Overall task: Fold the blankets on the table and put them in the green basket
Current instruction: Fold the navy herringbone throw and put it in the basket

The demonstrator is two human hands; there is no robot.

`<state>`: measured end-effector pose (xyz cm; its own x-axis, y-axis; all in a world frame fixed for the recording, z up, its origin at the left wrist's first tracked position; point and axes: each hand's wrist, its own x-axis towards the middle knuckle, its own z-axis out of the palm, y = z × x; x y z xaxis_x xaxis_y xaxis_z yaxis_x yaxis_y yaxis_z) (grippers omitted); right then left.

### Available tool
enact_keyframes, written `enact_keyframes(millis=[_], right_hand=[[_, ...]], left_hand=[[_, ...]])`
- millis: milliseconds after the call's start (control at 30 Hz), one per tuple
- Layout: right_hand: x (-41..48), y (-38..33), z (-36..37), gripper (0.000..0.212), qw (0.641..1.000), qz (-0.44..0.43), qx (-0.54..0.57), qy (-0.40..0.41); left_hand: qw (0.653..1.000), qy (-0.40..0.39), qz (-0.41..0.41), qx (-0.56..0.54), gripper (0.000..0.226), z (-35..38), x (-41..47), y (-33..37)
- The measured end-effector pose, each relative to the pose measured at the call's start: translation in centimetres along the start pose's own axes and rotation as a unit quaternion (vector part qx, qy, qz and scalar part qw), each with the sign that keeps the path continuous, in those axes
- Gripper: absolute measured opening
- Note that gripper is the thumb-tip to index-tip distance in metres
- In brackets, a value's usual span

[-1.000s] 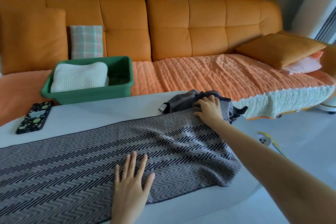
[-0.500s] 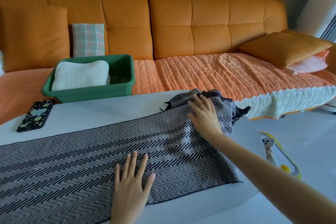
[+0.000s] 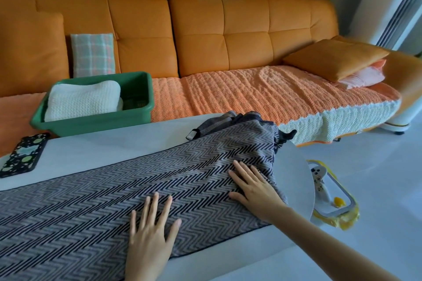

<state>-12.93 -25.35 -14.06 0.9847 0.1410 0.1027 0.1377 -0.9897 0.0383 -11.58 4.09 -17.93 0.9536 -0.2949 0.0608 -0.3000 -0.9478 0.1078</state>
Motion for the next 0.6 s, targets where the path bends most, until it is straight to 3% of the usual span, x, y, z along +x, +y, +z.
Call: enact_keyframes(millis=[67,133,200,267,333,433,500,600], right_hand=[[-0.8,0.6,-0.4,0.065,0.994,0.044,0.027,0.100],[-1.3,2.1,-1.4,0.066,0.958,0.176,0.164,0.158],[-0.9,3.5,-2.5,0.076,0.872,0.326,0.337,0.140],[0.6,4.2,-3.6,0.076,0.785,0.403,0.443,0.158],[2.3,4.1,-4.2,0.062,0.747,0.439,0.465,0.184],[4.8,3.3,-4.9,0.021,0.748,0.445,0.447,0.207],[6.2,2.2,-5.7,0.018,0.766,0.410,0.430,0.245],[7.5,-1.0,-7.2,0.020,0.847,0.301,0.351,0.263]], left_hand=[[1.000,-0.005,0.004,-0.003,0.064,-0.1,0.1,0.0],[1.000,-0.008,0.004,-0.003,0.064,-0.1,0.1,0.0],[1.000,-0.027,0.000,-0.011,0.065,-0.1,0.1,0.0],[0.999,-0.047,0.002,-0.023,0.065,-0.5,0.0,0.0],[0.998,-0.051,0.010,-0.035,0.065,-0.8,0.0,0.1],[0.997,-0.062,0.008,-0.054,0.066,-0.7,0.1,0.3],[0.994,-0.080,-0.015,-0.069,0.070,-0.8,0.2,0.4],[0.996,-0.012,-0.015,-0.083,0.090,-0.6,0.3,0.6]])
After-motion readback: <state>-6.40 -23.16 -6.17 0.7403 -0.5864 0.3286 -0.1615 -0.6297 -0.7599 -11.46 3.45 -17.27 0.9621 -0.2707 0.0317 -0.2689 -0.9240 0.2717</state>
